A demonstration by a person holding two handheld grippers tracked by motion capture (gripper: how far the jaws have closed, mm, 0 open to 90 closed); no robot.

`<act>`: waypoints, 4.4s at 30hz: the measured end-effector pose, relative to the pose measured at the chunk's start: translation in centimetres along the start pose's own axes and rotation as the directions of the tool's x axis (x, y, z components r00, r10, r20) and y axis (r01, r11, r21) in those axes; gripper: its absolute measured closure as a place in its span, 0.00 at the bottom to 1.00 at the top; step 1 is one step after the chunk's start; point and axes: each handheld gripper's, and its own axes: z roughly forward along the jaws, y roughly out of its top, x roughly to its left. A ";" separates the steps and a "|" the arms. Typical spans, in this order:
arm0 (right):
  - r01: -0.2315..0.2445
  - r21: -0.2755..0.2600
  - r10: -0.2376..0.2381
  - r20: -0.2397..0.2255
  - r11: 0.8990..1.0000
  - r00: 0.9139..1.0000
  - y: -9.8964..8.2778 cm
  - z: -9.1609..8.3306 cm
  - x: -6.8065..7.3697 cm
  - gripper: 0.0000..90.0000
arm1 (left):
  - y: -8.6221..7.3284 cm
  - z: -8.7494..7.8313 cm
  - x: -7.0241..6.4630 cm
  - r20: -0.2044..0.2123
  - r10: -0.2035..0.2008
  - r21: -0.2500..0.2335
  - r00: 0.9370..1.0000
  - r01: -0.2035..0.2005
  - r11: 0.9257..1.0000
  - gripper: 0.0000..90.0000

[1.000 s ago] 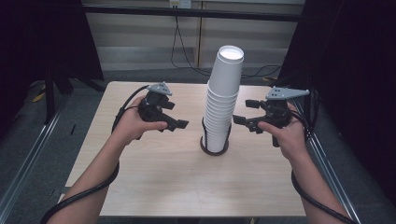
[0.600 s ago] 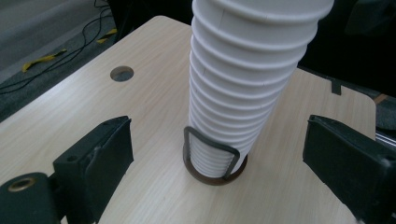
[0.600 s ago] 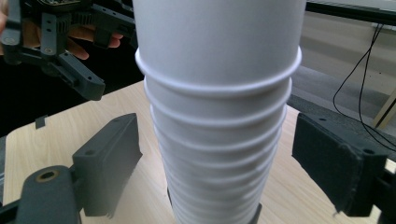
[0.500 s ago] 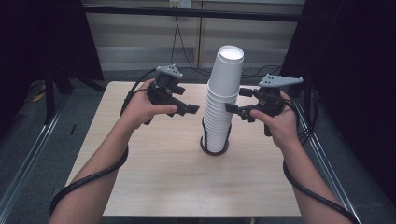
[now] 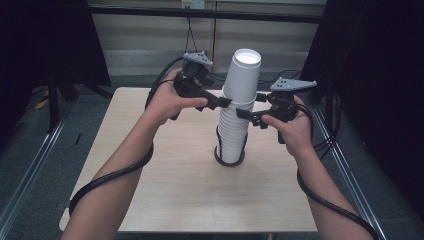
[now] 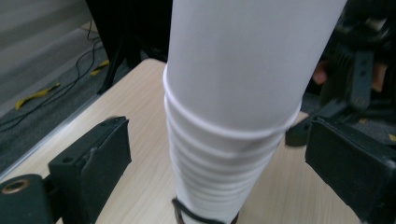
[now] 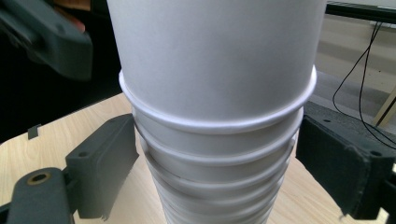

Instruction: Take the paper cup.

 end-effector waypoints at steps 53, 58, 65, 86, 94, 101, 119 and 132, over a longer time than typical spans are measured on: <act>0.045 0.010 -0.045 0.001 0.999 0.999 0.2 0.1 0.0 0.14 | 3.3 3.8 -1.2 -0.037 -0.007 -0.096 0.999 0.003 0.995 0.12; 0.046 0.008 -0.046 0.001 0.999 0.999 0.2 0.1 0.0 0.14 | 3.9 3.2 -1.3 -0.044 -0.012 -0.098 0.999 0.007 0.995 0.13; 0.046 0.006 -0.046 0.000 0.999 0.999 0.1 0.1 -0.1 0.14 | 4.5 2.8 -1.4 -0.054 -0.021 -0.107 0.998 0.015 0.994 0.13; 0.046 -0.002 -0.046 -0.001 0.999 0.999 0.0 0.1 -0.1 0.14 | 5.9 0.9 -1.7 -0.074 -0.013 -0.160 0.997 0.001 0.987 0.14; 0.046 -0.004 -0.046 -0.001 0.999 0.999 0.0 0.1 -0.1 0.14 | 6.3 0.5 -1.8 -0.077 -0.033 -0.174 0.996 0.019 0.985 0.15; 0.051 -0.001 -0.051 0.001 0.999 0.999 0.0 0.1 0.0 0.14 | 6.3 0.0 -2.0 -0.064 -0.047 -0.204 0.997 0.033 0.978 0.15; 0.055 -0.002 -0.055 -0.003 0.999 0.999 -0.3 -0.1 -0.1 0.16 | 5.8 -2.8 -1.8 -0.076 -0.057 -0.248 0.995 0.036 0.968 0.15; 0.065 0.006 -0.065 0.001 0.998 0.998 -0.7 -0.3 -0.3 0.20 | 3.2 -5.8 -0.7 -0.102 -0.091 -0.245 0.991 0.063 0.968 0.15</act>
